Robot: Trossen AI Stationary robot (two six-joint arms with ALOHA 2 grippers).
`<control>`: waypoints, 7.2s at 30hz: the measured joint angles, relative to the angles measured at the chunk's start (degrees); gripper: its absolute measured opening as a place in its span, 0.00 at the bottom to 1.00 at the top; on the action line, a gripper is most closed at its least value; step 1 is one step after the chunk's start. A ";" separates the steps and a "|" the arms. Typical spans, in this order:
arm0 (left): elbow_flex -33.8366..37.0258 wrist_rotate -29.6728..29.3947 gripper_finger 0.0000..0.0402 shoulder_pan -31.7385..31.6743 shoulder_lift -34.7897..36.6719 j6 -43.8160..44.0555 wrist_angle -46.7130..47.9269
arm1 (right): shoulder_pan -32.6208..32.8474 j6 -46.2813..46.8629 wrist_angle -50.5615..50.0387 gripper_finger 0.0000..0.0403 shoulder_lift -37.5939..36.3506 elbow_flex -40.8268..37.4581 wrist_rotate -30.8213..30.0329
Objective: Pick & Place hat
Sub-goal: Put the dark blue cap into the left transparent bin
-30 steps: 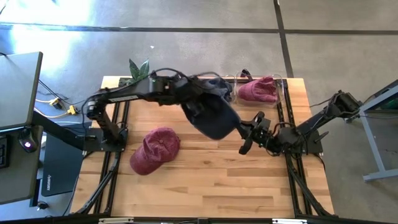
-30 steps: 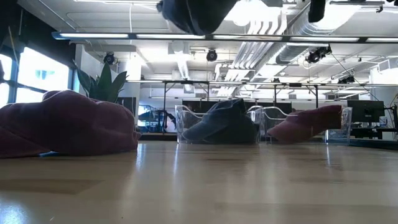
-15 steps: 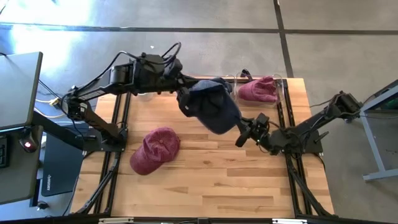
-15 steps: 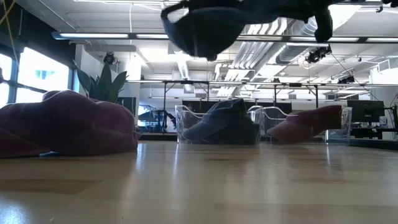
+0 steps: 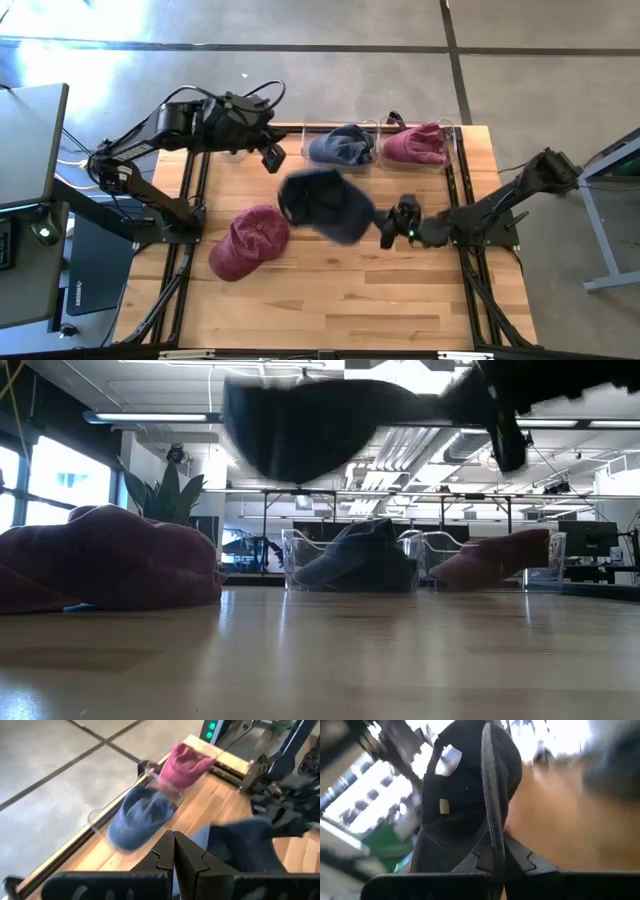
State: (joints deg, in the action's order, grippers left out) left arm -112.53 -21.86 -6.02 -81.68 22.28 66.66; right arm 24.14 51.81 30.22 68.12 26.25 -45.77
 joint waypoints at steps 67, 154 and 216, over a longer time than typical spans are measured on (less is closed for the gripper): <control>11.54 24.80 0.00 2.67 -11.18 -5.40 2.02 | -19.35 -12.33 -60.32 0.06 -2.48 9.10 30.38; 34.40 21.71 0.00 2.08 -30.79 10.05 -41.70 | -4.35 7.44 -31.48 0.35 -4.37 11.38 29.53; 34.53 30.06 0.43 -2.99 -32.69 -18.93 -46.28 | -3.96 12.22 -25.62 0.60 4.14 11.37 32.75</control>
State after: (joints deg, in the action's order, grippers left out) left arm -78.00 8.20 -9.02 -114.37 3.36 20.38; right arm 20.18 64.03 4.60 72.26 37.62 -13.02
